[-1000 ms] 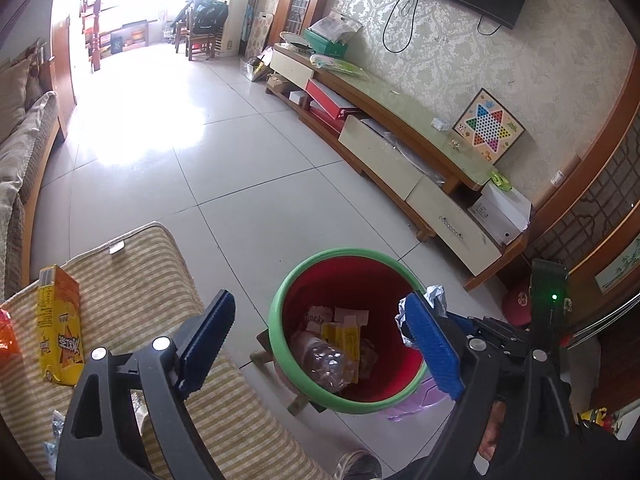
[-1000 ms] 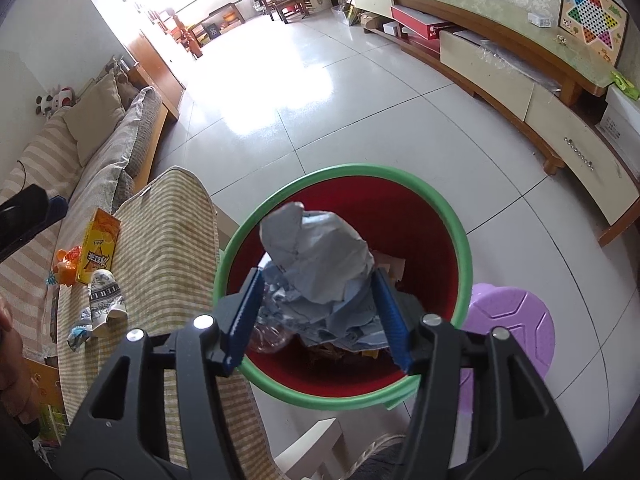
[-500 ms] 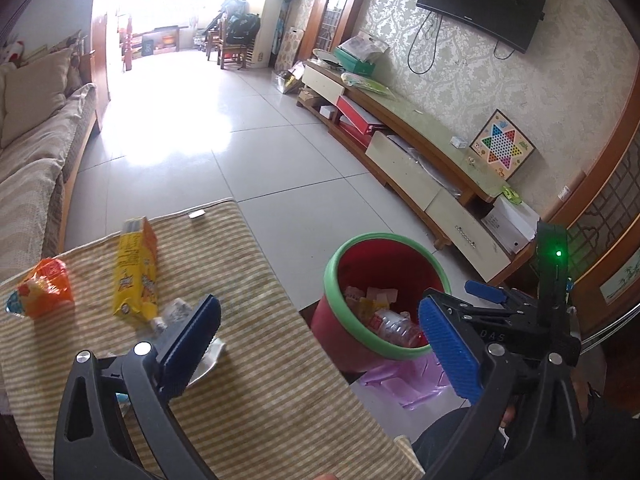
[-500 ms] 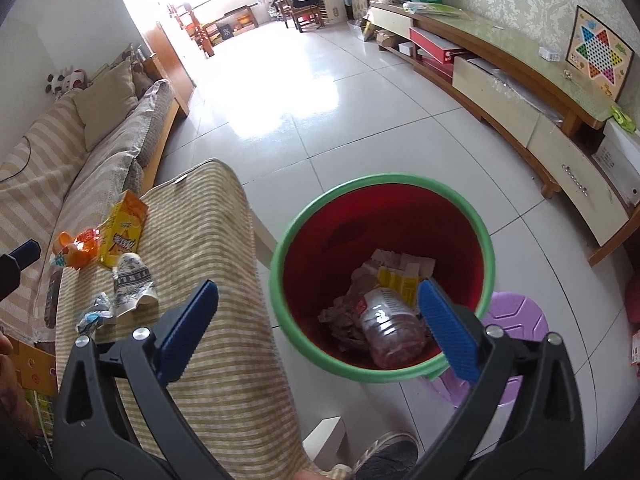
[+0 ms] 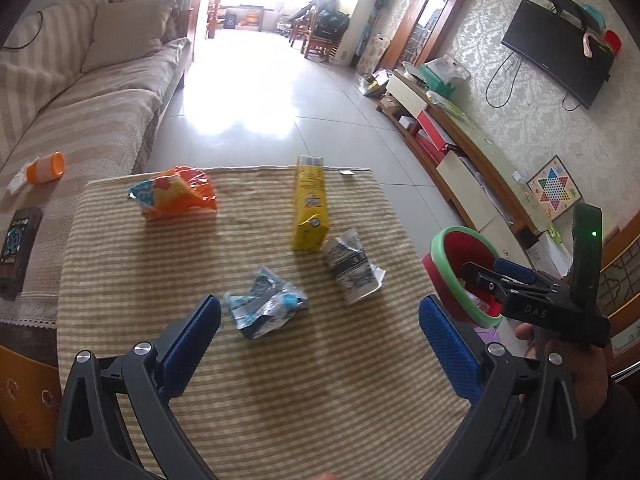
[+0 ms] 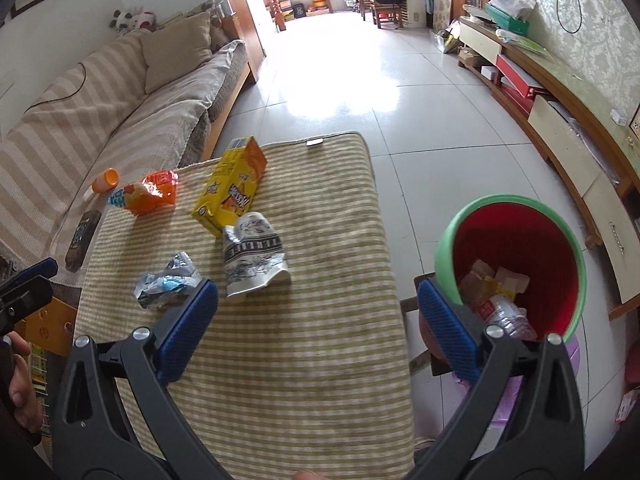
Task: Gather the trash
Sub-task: 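Move both tools back over the table, then grasp the white printed paper cup with the right gripper while the left gripper grasps the blue-white wrapper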
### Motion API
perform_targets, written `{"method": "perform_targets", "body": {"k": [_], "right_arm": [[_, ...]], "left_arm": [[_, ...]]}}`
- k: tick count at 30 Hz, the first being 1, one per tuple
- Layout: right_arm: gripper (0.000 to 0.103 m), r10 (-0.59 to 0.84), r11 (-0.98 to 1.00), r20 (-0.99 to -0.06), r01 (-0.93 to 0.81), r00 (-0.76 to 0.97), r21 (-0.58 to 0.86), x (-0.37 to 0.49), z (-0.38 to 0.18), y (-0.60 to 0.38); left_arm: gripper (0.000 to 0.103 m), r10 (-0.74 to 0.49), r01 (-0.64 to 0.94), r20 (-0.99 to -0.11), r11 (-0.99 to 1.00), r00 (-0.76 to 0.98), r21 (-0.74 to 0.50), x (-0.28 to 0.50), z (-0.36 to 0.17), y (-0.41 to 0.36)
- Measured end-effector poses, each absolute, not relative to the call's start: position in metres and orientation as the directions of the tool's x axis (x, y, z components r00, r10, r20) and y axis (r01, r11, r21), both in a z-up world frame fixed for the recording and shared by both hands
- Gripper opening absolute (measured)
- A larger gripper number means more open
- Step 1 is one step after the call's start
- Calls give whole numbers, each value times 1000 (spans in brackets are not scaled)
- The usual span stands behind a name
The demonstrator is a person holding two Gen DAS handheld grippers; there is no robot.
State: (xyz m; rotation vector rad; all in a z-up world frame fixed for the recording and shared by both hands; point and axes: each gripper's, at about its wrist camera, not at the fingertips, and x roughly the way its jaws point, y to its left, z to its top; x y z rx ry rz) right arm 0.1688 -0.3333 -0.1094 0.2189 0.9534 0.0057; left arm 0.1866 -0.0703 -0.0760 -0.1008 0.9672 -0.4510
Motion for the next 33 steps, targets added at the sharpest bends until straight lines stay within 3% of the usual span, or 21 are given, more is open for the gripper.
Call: {"method": "perform_targets", "body": {"k": [16, 33], "right_arm": [[98, 113, 989, -837, 17, 536, 144, 201, -126, -269], [98, 93, 995, -884, -25, 458, 92, 244, -178, -249]], "left_arm": [[95, -359, 305, -813, 923, 459, -235, 200, -121, -40], [95, -200, 429, -901, 903, 385, -18, 239, -190, -96]]}}
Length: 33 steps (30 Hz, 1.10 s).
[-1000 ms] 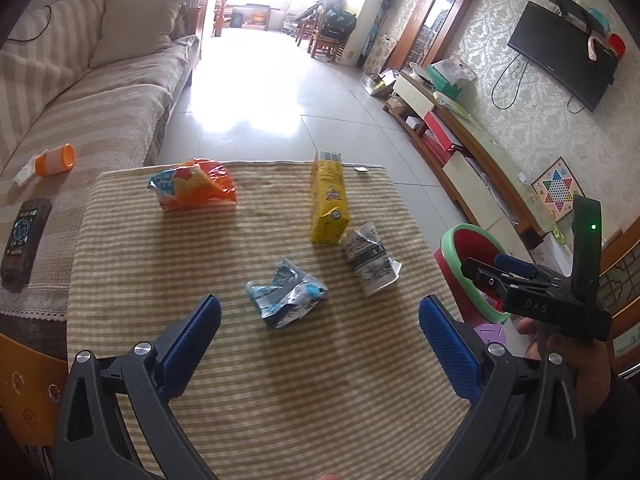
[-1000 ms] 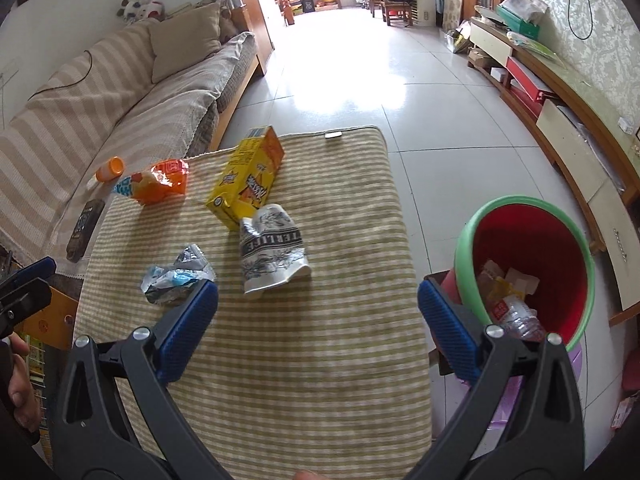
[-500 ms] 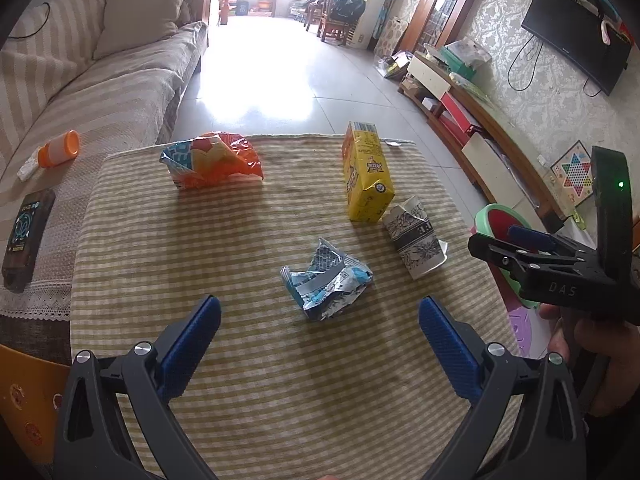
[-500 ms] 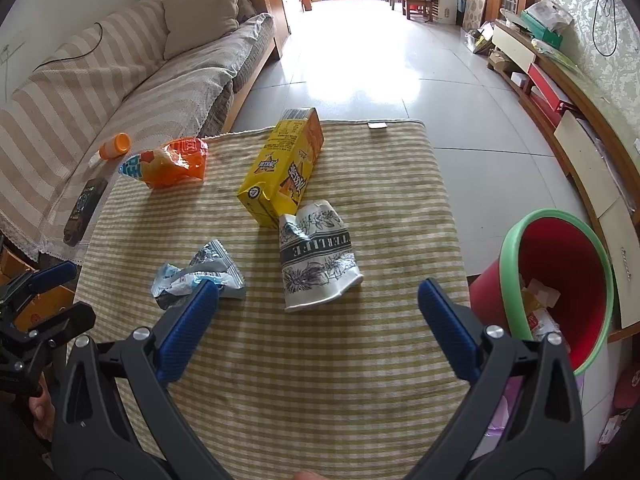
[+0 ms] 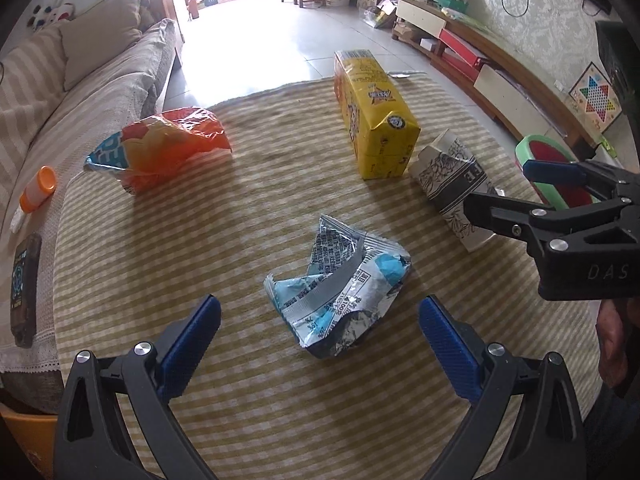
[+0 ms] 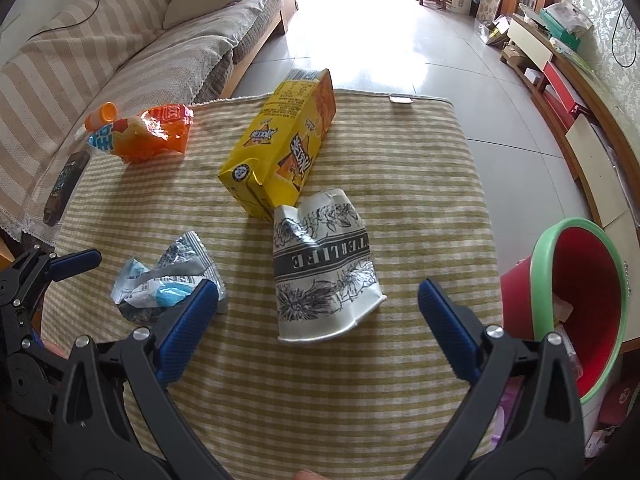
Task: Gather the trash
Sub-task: 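Grasp the white printed paper cup with the right gripper while the left gripper grasps the blue-white wrapper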
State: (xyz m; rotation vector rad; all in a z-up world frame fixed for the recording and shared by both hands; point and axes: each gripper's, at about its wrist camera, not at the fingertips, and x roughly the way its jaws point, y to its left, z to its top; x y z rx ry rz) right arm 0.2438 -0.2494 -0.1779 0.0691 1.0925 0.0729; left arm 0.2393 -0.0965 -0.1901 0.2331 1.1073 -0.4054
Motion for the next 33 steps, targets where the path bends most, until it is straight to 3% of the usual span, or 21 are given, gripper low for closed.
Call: {"method": "perform_targets", "body": {"k": [5, 8, 10, 12, 14, 17, 19, 33], "right_arm": [[98, 81, 997, -896, -26, 436, 78, 255, -195, -249], [97, 80, 997, -899, -24, 430, 77, 260, -200, -250], [91, 84, 996, -901, -24, 426, 81, 260, -203, -251], [75, 87, 996, -904, -29, 418, 82, 261, -206, -250], [66, 94, 996, -908, -33, 409, 88, 260, -208, -252], [64, 103, 995, -904, -41, 416, 94, 256, -206, -253], [64, 108, 994, -895, -43, 434, 99, 253, -201, -253], [63, 143, 989, -845, -50, 515, 137, 212, -148, -265]], "left_arm": [[93, -159, 456, -908, 889, 387, 38, 245, -200, -104], [81, -139, 472, -913, 879, 383, 64, 248, -205, -107], [72, -138, 480, -918, 875, 371, 62, 249, -208, -108], [69, -147, 482, -917, 874, 371, 55, 249, -208, -108], [61, -155, 485, -913, 873, 376, 52, 246, -207, -108], [52, -147, 479, -903, 875, 403, 72, 240, -202, -107], [41, -153, 463, -900, 885, 409, 60, 237, -199, -104], [37, -261, 399, -853, 914, 452, -68, 206, -154, -85]]}}
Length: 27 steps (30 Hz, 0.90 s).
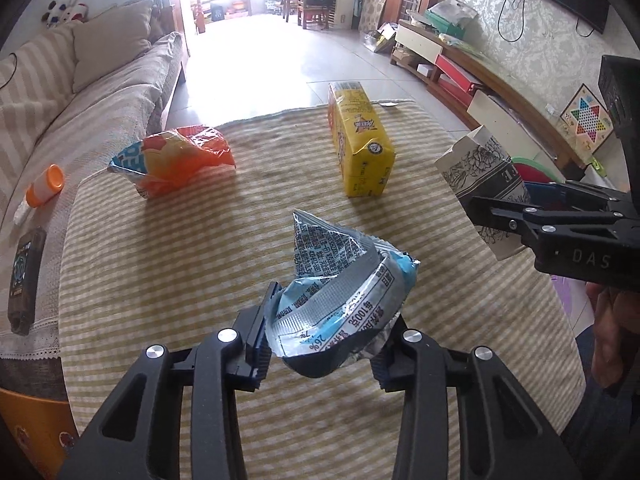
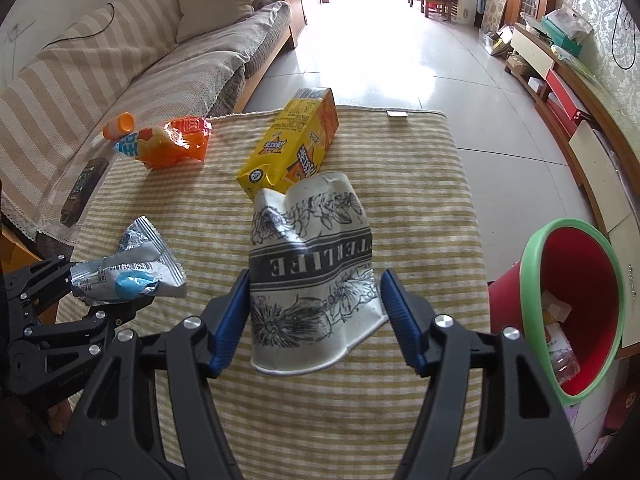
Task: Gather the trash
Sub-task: 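Grasp the white printed paper cup with the right gripper while the left gripper grasps the blue-white wrapper, then carry the paper cup and wrapper over the red bin and release both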
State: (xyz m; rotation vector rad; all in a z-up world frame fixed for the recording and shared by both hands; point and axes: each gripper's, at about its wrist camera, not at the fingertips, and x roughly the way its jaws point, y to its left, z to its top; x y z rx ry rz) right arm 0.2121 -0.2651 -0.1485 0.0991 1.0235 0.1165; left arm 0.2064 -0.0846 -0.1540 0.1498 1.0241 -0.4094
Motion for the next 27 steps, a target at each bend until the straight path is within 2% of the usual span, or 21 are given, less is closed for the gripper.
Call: {"method": "perform_targets", "body": {"k": [14, 27], "right_arm": [[63, 136, 982, -794, 24, 592, 186, 171, -110, -323], [63, 53, 962, -772, 174, 633, 209, 137, -97, -425]], "left_arm": [[37, -351, 450, -804, 885, 479, -119, 183, -99, -138], [37, -438, 573, -785, 809, 439, -130, 180, -74, -247]]}}
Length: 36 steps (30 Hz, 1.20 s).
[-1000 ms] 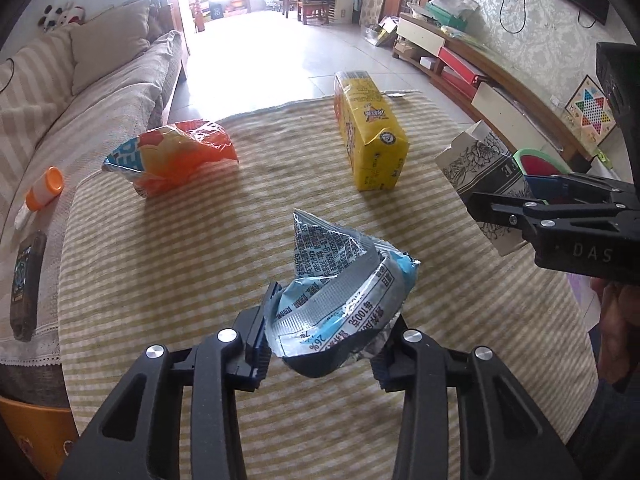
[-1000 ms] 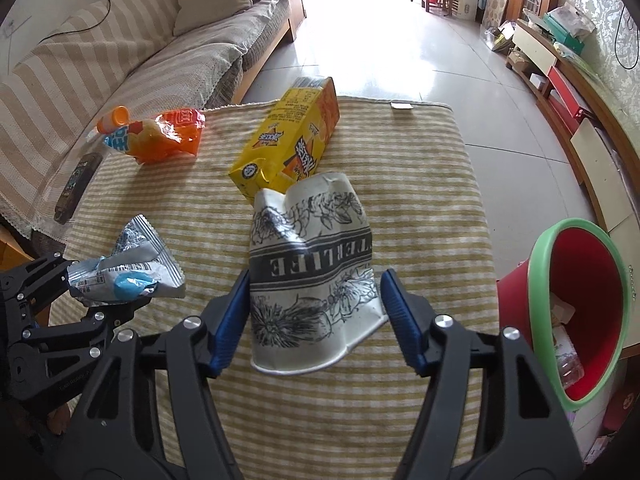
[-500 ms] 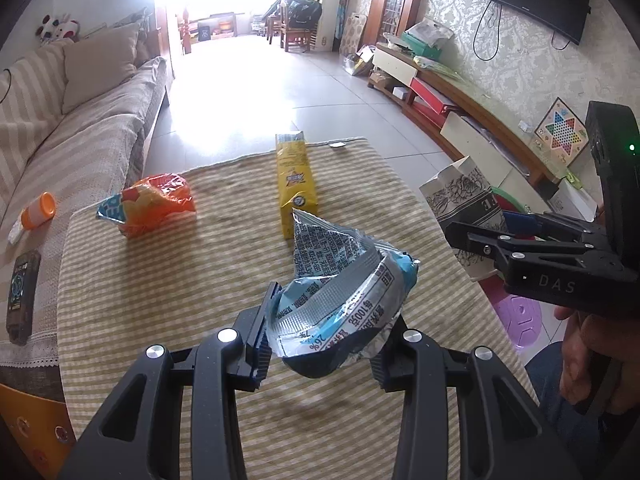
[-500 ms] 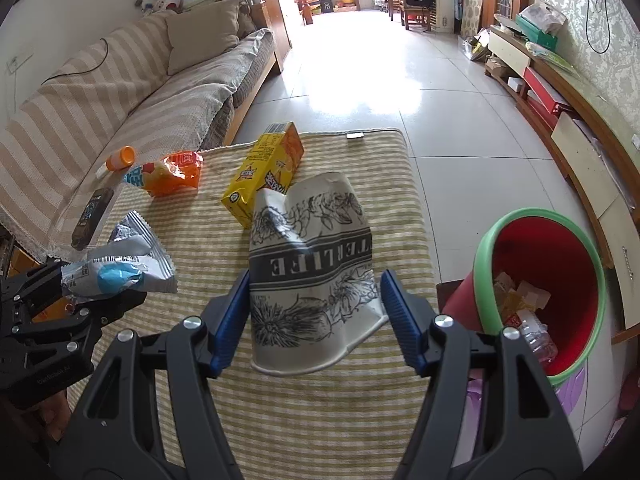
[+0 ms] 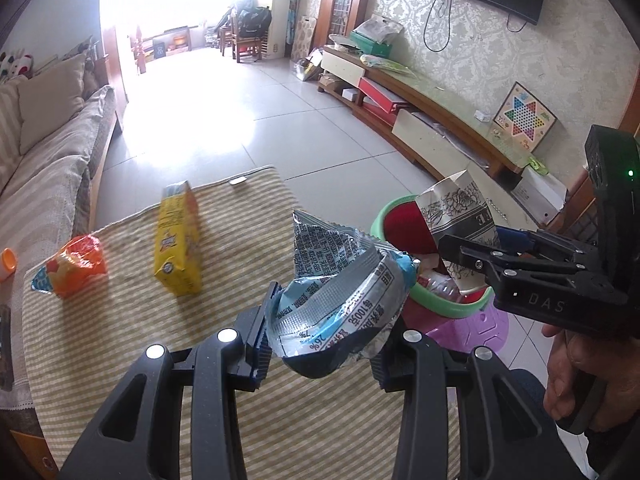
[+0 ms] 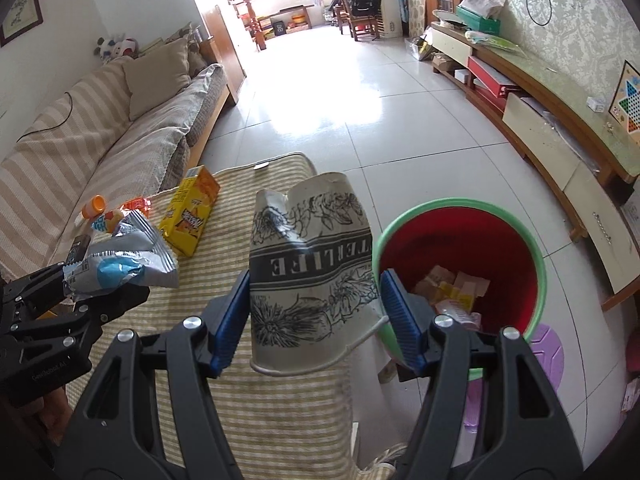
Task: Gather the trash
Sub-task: 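Carry the paper cup and wrapper over the red bin and release both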
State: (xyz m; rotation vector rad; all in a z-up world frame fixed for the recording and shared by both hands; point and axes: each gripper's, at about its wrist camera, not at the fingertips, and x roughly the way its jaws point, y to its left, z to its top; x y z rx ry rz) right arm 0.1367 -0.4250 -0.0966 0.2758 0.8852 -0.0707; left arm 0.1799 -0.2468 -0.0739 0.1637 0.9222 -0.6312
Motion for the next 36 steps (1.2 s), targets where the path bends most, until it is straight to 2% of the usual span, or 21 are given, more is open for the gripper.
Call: {"method": "perform_targets", "body": {"k": [15, 24, 26, 30, 32, 34, 36], "right_arm": [[63, -50, 912, -778, 345, 627, 219, 109, -105, -545], [63, -64, 896, -785, 381, 617, 227, 104, -115, -578], [63, -66, 893, -783, 387, 618, 230, 103, -116, -584], [63, -65, 890, -783, 391, 618, 235, 104, -118, -588], [63, -64, 892, -784, 388, 617, 233, 103, -119, -588], [63, -62, 892, -787, 387, 614, 232, 103, -121, -588], [63, -62, 893, -788, 387, 612, 231, 104, -122, -588]], "left_arm": [[37, -511, 684, -784, 712, 354, -155, 185, -74, -371], [39, -501, 695, -811, 698, 303, -173, 193, -90, -425], [46, -499, 696, -816, 696, 292, -177, 193, -93, -432], [51, -500, 699, -817, 692, 287, -178, 196, -97, -441], [59, -495, 693, -817, 700, 294, -175, 198, -97, -443], [80, -499, 679, -813, 710, 302, -183, 200, -98, -440], [87, -507, 668, -805, 718, 308, -196, 202, -97, -437]]}}
